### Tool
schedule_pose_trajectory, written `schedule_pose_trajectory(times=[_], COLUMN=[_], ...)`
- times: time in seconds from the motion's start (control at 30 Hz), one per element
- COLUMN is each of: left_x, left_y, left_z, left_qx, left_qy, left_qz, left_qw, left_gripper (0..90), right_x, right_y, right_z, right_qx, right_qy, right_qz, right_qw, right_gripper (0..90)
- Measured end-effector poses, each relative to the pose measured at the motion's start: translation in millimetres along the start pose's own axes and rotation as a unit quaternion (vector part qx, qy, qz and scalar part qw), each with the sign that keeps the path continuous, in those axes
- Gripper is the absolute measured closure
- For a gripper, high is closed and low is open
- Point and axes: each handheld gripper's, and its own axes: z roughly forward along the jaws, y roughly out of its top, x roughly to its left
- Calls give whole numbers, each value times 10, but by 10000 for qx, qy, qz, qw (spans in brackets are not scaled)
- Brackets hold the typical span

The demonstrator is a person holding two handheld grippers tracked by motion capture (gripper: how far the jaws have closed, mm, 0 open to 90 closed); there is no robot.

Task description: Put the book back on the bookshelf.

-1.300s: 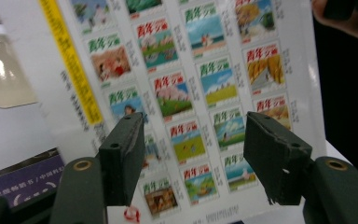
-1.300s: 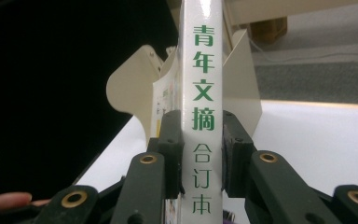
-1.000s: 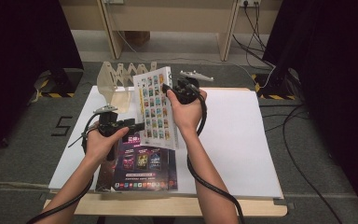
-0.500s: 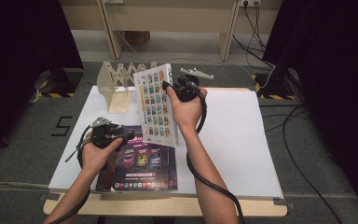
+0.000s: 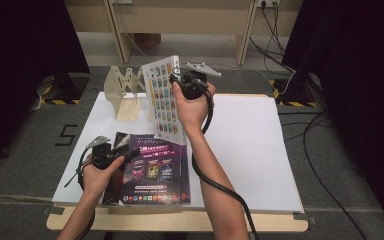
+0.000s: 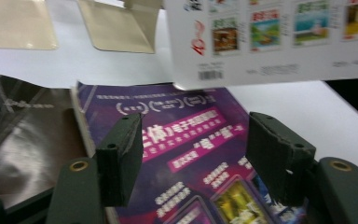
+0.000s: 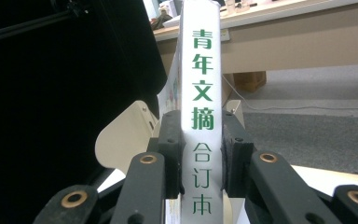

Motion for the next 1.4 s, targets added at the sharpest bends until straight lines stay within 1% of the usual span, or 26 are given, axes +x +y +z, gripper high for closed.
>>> schedule_pose_trajectory(times=[0.07,0.1,0.13,0.2,0.23,0.27,0.3,0.43,0.63,0.77,0.87,1.0,1.07,1.13,1.27,1.3,1.33,1.4], left_x=[-13,-15,-16,-11,-7,-6,-3,4,1,16,29,34,33,33,40,40,39,38], left_y=[-3,-3,-1,0,0,-2,-5,-26,-39,-50,-62,-55,-53,-53,-62,-62,-62,-62], left_z=[-1,-3,-5,-12,-14,-15,-13,2,-11,-28,-34,-46,-45,-43,-31,-31,-30,-29], left_qx=[17,6,4,1,-7,-5,-4,34,9,-1,10,-8,-11,-7,12,12,24,26], left_qy=[-38,-50,-51,-47,-54,-53,-51,-56,-71,-70,-70,-73,-83,-80,-74,-74,-71,-75], left_qz=[3,-4,3,-6,0,-8,-10,1,-44,-66,-96,-96,-97,-89,-95,-95,-88,-86], left_qw=[10000,10000,10000,10000,10000,10000,10000,10000,10000,10000,9999,9999,9999,9999,9999,9999,9999,9999], left_gripper=[360,360,360,359,359,358,358,356,356,354,353,352,352,351,352,351,352,351], right_x=[-5,-5,-10,-10,-15,-14,-14,-13,13,21,19,-1,-17,-23,-19,-19,-4,0], right_y=[27,27,33,36,40,47,47,64,89,146,165,186,188,189,184,184,178,176], right_z=[86,86,140,164,188,231,231,331,428,526,574,610,611,610,594,594,586,581], right_qx=[-14,-14,-44,-48,-64,-82,-82,-106,-131,-123,-149,-193,-238,-248,-280,-280,-271,-259], right_qy=[-15,-15,1,7,5,-2,-2,-15,-27,-106,-143,-210,-223,-231,-278,-278,-267,-261], right_qz=[32,32,72,108,99,139,139,168,120,87,110,113,179,184,115,115,50,47], right_qw=[10000,10000,10000,9999,9999,9999,9999,9998,9998,9998,9997,9995,9993,9993,9992,9992,9993,9993], right_gripper=[745,745,744,744,745,745,745,745,745,745,745,744,744,744,744,744,744,744])
